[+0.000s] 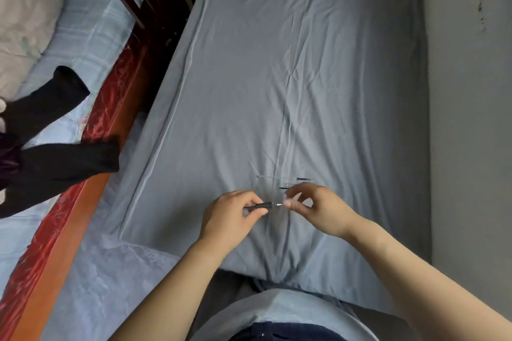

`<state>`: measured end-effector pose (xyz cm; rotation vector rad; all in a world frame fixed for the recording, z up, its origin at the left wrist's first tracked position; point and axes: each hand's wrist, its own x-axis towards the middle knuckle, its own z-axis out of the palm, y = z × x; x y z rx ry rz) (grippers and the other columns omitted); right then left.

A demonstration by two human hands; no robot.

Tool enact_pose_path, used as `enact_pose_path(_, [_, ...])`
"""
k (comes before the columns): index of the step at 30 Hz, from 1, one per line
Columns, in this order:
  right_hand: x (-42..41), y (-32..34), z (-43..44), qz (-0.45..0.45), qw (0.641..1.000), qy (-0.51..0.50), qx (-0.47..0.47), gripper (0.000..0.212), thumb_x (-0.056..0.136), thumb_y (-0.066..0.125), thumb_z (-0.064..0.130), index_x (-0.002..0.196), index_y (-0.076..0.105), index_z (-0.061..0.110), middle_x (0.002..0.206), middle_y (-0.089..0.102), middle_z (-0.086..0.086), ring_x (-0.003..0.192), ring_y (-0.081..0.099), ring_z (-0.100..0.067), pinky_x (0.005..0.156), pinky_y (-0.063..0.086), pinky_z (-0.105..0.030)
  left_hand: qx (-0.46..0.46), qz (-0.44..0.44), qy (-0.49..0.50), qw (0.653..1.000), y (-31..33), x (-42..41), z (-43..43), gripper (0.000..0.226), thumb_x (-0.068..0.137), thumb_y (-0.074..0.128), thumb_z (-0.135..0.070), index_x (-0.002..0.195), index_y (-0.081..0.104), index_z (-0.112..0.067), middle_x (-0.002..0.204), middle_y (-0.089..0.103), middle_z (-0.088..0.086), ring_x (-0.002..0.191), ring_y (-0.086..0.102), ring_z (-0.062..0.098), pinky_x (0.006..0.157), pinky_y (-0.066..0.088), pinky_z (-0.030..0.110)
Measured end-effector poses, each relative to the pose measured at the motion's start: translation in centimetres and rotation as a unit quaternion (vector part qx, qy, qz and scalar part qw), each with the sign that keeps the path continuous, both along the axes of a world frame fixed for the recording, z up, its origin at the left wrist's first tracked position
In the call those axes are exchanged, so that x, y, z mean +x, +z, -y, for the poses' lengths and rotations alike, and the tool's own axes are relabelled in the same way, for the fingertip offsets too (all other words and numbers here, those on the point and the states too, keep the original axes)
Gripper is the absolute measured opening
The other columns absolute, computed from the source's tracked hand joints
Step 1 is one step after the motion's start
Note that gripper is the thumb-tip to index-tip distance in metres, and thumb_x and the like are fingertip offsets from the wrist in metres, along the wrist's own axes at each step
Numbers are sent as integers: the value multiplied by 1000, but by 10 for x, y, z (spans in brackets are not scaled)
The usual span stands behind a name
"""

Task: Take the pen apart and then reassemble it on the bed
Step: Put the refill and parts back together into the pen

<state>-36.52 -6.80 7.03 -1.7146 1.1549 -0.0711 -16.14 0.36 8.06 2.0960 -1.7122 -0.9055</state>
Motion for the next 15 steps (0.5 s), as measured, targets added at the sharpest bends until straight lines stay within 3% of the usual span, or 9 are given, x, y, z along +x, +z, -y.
enact_pose_path(2, [-4,-16,11,-69,996,1,-56,34,86,58,38,116,54,22,110,58,9,97,57,-16,80,47,-32,54,-34,49,997,-11,6,-6,10,76,68,-37,78,64,-29,62,56,-22,64,54,-6,57,36,5])
enact_pose_path(5, [1,-37,21,-124,986,8,-113,34,85,56,23,119,52,21,117,55,0,101,56,-23,70,44,-30,86,-44,57,994,-20,18,-21,7,79,67,-33,77,63,-27,63,58,-17,67,58,3,58,38,8])
enact_pose_path(11, [20,-60,15,-180,977,42,-110,21,81,56,19,102,59,20,103,55,-2,91,58,-29,63,45,-33,87,-60,87,991,-17,31,-42,7,82,62,-35,79,62,-28,65,59,-14,68,59,4,65,48,27])
enact_pose_path(15, [24,-49,0,-131,986,14,-102,16,85,54,24,97,63,26,88,52,9,82,52,-14,64,40,-28,81,-65,61,993,-11,41,-46,5,84,59,-33,85,61,-29,75,64,-11,77,62,11,73,52,36])
